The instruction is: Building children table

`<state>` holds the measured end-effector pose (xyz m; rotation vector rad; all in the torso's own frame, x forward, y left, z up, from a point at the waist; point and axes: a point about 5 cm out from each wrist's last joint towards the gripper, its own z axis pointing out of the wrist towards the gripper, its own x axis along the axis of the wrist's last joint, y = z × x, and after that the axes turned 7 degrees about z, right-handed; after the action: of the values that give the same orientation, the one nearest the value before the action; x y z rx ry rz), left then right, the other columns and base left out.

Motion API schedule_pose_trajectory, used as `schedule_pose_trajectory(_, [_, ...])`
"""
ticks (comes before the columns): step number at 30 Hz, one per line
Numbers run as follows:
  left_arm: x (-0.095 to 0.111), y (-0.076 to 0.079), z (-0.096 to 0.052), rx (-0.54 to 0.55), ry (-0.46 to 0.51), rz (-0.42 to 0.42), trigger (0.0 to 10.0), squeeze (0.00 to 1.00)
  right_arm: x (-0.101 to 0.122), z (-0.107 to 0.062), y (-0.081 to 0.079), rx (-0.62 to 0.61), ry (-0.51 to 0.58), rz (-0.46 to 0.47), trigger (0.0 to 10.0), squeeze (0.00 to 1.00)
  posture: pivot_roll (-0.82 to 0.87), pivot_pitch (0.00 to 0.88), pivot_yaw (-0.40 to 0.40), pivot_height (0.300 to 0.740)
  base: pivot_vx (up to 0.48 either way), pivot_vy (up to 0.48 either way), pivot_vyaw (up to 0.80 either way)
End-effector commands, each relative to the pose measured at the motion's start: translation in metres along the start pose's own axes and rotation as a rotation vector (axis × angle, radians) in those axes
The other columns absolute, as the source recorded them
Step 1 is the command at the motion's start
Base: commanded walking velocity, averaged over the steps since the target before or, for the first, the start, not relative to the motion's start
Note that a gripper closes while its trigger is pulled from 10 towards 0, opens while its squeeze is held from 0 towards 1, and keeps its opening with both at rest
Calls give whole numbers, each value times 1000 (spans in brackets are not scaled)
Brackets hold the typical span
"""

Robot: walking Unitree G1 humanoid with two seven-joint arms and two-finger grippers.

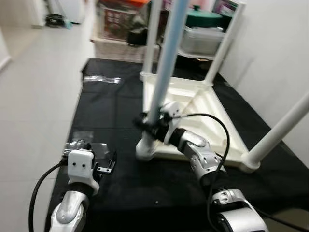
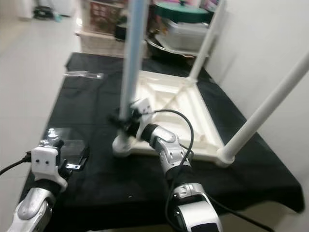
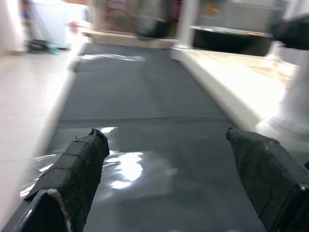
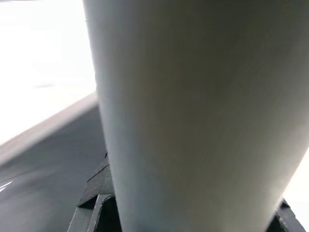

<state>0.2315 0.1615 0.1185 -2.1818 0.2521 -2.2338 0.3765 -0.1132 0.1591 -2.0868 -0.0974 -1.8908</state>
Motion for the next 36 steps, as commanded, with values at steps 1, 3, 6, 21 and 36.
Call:
schedule_pose_trajectory(1, [0, 1, -1, -6, 2, -16, 10000, 0, -16, -17, 51, -360, -110, -57, 0, 0, 88, 0, -178, 740, 0, 0, 0])
schedule_pose_trajectory(3, [0, 1, 0, -9, 2, -14, 10000, 0, -17, -32, 64, -528, -70, -68, 0, 0, 93, 0, -175, 740, 0, 0, 0])
schedule_pose_trajectory(6, [0, 1, 0, -9, 2, -12, 10000, 0, -16, -35, 44, -469, -48, -64, 0, 0, 86, 0, -170, 740, 0, 0, 0])
schedule_pose_trajectory(21, [1, 1, 2, -7, 10, -8, 10000, 0, 45, -5, -27, 214, 125, 54, 10000, 0, 100, 0, -189, 740, 0, 0, 0])
schedule_pose_trajectory(36, [1, 4, 3, -10, 19, 3, 10000, 0, 31, -37, -59, 1267, -54, -79, 4980, 0, 137, 0, -218, 740, 0, 0, 0])
